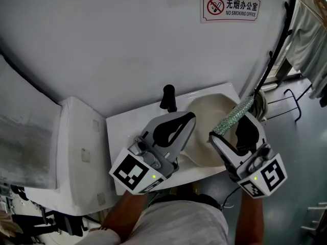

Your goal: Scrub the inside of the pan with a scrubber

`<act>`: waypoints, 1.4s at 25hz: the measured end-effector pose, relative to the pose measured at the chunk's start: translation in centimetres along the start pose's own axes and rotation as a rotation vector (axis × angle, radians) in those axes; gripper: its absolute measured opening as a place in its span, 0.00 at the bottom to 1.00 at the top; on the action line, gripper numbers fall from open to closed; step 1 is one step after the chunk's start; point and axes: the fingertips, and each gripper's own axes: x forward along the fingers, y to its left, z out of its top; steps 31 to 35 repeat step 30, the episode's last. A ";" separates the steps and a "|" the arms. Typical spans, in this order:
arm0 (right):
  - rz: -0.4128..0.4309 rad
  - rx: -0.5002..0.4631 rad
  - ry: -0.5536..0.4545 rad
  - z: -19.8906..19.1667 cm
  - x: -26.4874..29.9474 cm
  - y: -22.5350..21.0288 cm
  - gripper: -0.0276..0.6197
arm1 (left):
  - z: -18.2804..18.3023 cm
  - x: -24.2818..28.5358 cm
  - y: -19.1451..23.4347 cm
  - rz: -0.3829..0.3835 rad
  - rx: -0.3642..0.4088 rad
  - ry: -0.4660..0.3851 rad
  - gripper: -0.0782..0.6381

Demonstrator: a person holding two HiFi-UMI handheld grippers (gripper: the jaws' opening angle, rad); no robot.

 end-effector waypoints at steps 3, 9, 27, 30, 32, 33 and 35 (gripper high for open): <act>-0.004 -0.008 -0.016 0.2 -0.1 0.3 0.57 | -0.1 -0.1 -0.3 -0.005 0.005 0.008 0.13; -0.004 -0.028 -0.016 -0.1 -0.4 0.8 0.57 | -0.5 -0.1 -0.6 -0.006 -0.005 0.020 0.13; -0.003 -0.028 -0.003 -0.4 -0.9 0.7 0.57 | -0.9 -0.1 -1.0 -0.013 0.001 0.018 0.13; -0.001 -0.030 0.002 -0.5 -0.9 0.7 0.57 | -0.6 0.0 -1.0 -0.014 0.012 -0.001 0.13; -0.001 -0.030 0.002 -0.5 -0.9 0.7 0.57 | -0.6 0.0 -1.0 -0.014 0.012 -0.001 0.13; -0.001 -0.030 0.002 -0.5 -0.9 0.7 0.57 | -0.6 0.0 -1.0 -0.014 0.012 -0.001 0.13; -0.001 -0.030 0.002 -0.5 -0.9 0.7 0.57 | -0.6 0.0 -1.0 -0.014 0.012 -0.001 0.13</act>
